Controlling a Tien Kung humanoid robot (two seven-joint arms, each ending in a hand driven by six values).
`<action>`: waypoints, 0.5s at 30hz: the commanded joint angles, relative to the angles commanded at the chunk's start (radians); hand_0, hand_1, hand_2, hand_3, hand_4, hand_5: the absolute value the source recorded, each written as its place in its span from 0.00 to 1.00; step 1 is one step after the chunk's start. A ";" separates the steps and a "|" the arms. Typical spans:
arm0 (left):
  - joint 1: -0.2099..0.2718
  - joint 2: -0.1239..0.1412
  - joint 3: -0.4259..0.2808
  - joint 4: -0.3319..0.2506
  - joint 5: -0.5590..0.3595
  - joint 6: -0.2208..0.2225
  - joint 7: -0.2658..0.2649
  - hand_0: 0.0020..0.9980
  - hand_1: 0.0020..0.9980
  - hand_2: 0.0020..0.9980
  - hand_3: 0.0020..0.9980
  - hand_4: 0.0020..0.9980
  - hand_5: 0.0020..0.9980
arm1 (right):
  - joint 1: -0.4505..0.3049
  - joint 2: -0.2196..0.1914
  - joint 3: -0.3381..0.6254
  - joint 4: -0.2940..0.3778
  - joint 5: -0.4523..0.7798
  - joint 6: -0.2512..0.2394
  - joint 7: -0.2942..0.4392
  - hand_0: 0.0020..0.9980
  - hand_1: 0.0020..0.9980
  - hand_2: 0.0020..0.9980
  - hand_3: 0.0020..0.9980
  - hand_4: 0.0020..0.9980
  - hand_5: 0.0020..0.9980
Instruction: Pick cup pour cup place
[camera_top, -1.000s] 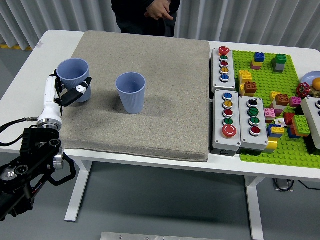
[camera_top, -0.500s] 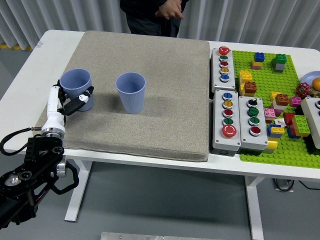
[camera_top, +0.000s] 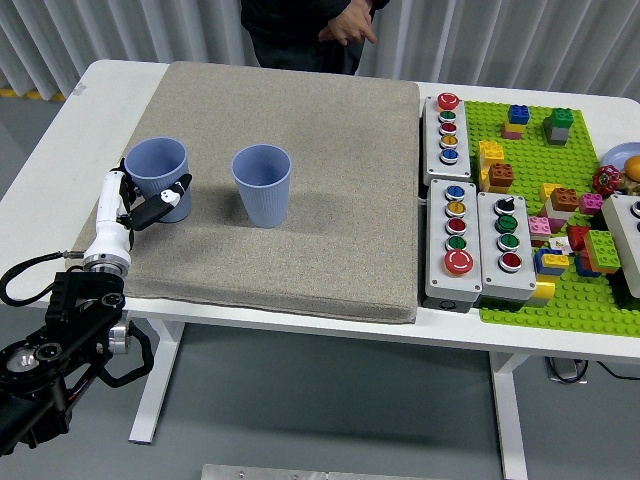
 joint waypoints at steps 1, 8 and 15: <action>0.001 0.000 0.000 0.000 0.003 -0.004 0.003 0.66 0.66 0.70 0.71 0.77 0.24 | 0.000 0.000 0.000 0.000 -0.002 0.000 0.000 0.72 0.68 0.67 0.62 0.06 0.28; 0.011 -0.001 0.003 0.001 0.008 -0.015 0.008 0.69 0.68 0.72 0.73 0.79 0.24 | -0.004 0.001 0.002 0.000 -0.003 0.000 0.000 0.72 0.68 0.67 0.62 0.05 0.28; 0.014 0.000 -0.012 -0.018 0.046 -0.040 0.009 0.77 0.79 0.89 0.94 0.96 0.47 | -0.007 0.000 0.003 0.000 -0.008 0.002 -0.002 0.72 0.68 0.67 0.62 0.05 0.28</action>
